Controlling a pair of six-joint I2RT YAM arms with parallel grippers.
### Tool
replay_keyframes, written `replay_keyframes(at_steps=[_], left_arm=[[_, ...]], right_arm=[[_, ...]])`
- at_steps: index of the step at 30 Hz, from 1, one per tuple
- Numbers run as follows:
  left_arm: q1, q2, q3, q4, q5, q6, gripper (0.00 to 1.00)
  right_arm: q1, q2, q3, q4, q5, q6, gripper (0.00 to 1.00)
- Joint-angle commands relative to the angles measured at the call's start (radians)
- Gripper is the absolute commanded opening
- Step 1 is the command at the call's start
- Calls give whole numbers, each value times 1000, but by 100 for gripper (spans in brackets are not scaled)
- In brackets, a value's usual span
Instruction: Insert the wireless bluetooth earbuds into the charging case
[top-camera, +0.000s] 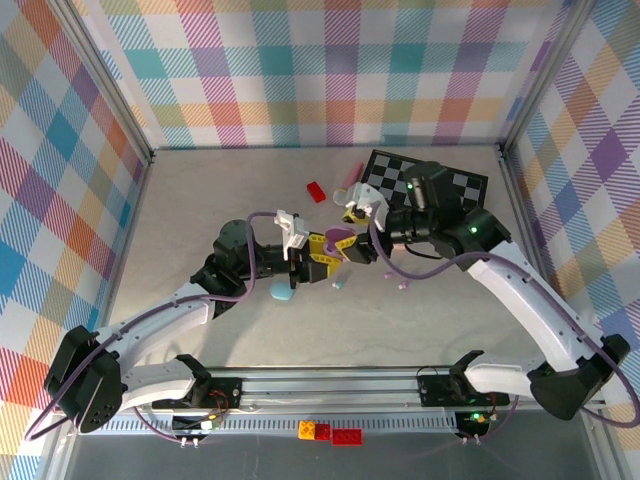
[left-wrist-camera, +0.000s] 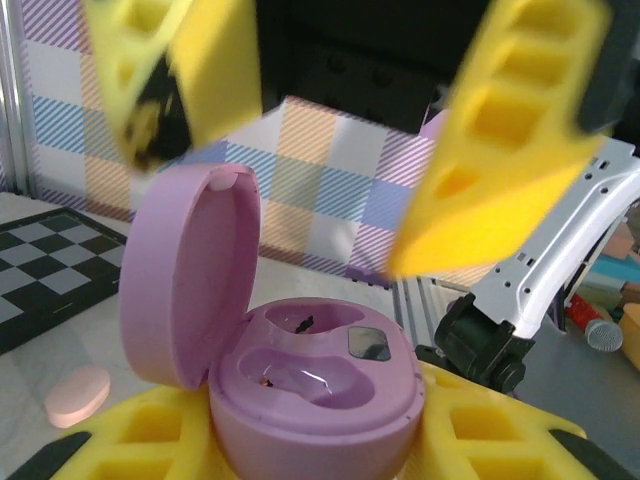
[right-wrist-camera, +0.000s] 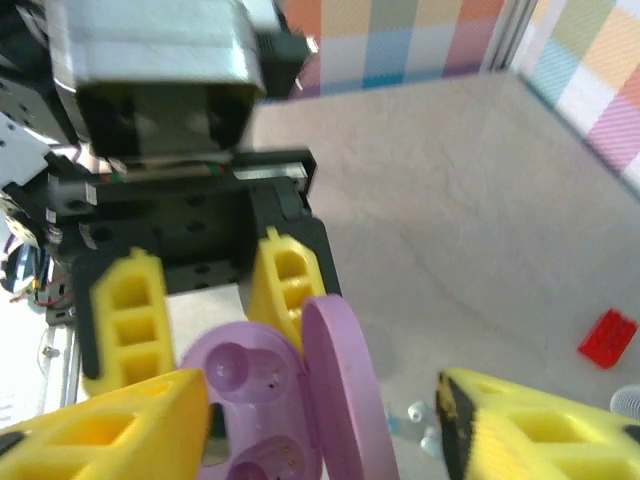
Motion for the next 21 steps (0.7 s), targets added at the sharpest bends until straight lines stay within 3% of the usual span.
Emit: replay_keyframes(at_steps=[1, 6, 12, 21], left_arm=[[6, 2, -21, 108, -12, -36, 32], [9, -6, -24, 114, -25, -33, 32], [11, -13, -51, 164, -41, -33, 32], [11, 1, -66, 262, -72, -44, 32]], right_arm=[[-34, -68, -24, 97, -108, 67, 69], [-135, -155, -119, 266, -139, 248, 72], [-284, -251, -274, 465, -82, 545, 74], [-463, -304, -464, 528, 40, 958, 75]])
